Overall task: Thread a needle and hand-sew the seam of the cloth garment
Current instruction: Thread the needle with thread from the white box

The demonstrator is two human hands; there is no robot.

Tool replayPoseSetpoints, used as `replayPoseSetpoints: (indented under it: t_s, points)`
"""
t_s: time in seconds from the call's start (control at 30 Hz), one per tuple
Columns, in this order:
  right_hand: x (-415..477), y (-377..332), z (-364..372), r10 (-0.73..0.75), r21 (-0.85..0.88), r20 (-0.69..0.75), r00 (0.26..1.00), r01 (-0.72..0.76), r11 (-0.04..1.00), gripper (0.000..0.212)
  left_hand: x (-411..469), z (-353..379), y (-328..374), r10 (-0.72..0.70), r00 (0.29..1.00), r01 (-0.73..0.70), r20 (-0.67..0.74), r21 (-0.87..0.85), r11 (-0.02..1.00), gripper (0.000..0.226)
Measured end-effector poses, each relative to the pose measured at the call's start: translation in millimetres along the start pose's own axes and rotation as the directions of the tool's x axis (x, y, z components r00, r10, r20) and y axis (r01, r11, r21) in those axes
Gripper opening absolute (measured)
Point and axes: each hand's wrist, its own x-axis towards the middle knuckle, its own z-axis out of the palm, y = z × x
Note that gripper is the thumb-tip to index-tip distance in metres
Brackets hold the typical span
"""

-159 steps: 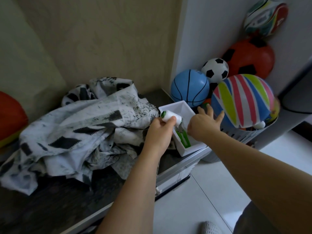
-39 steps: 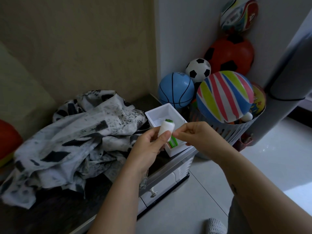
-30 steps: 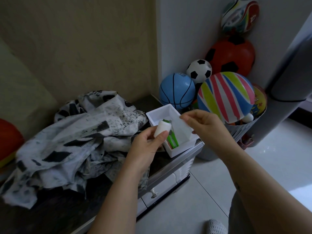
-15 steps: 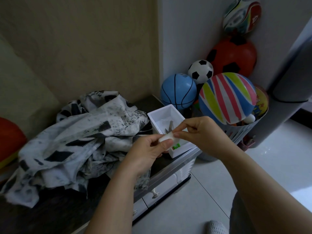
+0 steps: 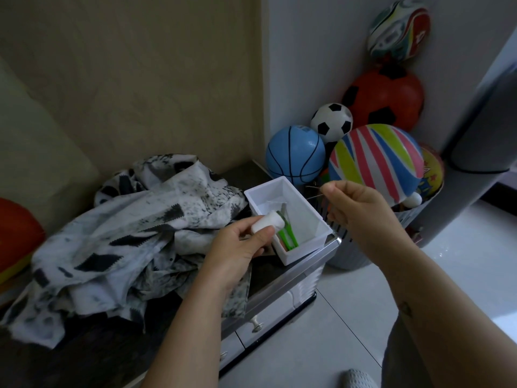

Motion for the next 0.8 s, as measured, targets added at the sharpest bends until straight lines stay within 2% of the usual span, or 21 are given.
replayPoseSetpoints:
  t_s: [0.1,0.2,0.3,0.4,0.47,0.53,0.57,0.6,0.63,0.67,0.73,0.8]
  points:
    - [0,-1,-1,0.093,0.199,-0.007,0.996,-0.089,0.976,0.017,4,1,1,-0.008,0.996,0.016,-0.085,0.092,0.996,0.034]
    - [2,-3,-3,0.105,0.337,-0.022,0.994,-0.092,0.937,0.014,14,10,2,0.125,0.982,-0.058,-0.139,0.407,0.911,0.036]
    - [2,-9,-3,0.057,0.406,-0.036,0.998,-0.037,0.913,0.013,30,26,8,0.255,0.965,-0.152,-0.056,0.673,0.724,0.034]
    - [3,-13,-5,0.006,0.454,-0.050,0.999,0.018,0.891,0.013,47,41,11,0.275,0.959,-0.188,0.066,0.875,0.447,0.034]
    - [3,-16,-5,-0.031,0.482,-0.034,0.999,0.043,0.875,0.014,54,44,12,0.249,0.961,-0.190,0.118,0.938,0.290,0.033]
    - [3,-18,-7,-0.052,0.501,-0.020,0.998,0.055,0.864,0.015,58,47,14,0.231,0.961,-0.201,0.152,0.957,0.210,0.034]
    - [2,-19,-8,-0.054,0.502,-0.009,0.999,0.051,0.864,0.014,58,47,16,0.238,0.959,-0.205,0.155,0.958,0.200,0.036]
    - [3,-19,-8,-0.056,0.494,0.007,0.998,0.045,0.868,0.013,55,48,20,0.264,0.954,-0.205,0.141,0.950,0.235,0.037]
    - [3,-19,-8,-0.059,0.477,0.029,0.998,0.038,0.878,0.011,51,48,26,0.308,0.945,-0.212,0.109,0.922,0.323,0.035]
    - [2,-18,-8,-0.057,0.449,0.055,0.997,0.026,0.893,0.010,44,48,31,0.353,0.933,-0.231,0.063,0.859,0.457,0.031]
    - [1,-15,-5,-0.034,0.382,0.108,0.994,-0.010,0.924,0.011,24,47,43,0.365,0.930,-0.272,-0.037,0.600,0.752,0.021]
    - [-2,-12,0,0.000,0.355,0.166,0.986,-0.059,0.933,0.013,-1,46,52,0.278,0.957,-0.236,-0.086,0.333,0.913,0.019]
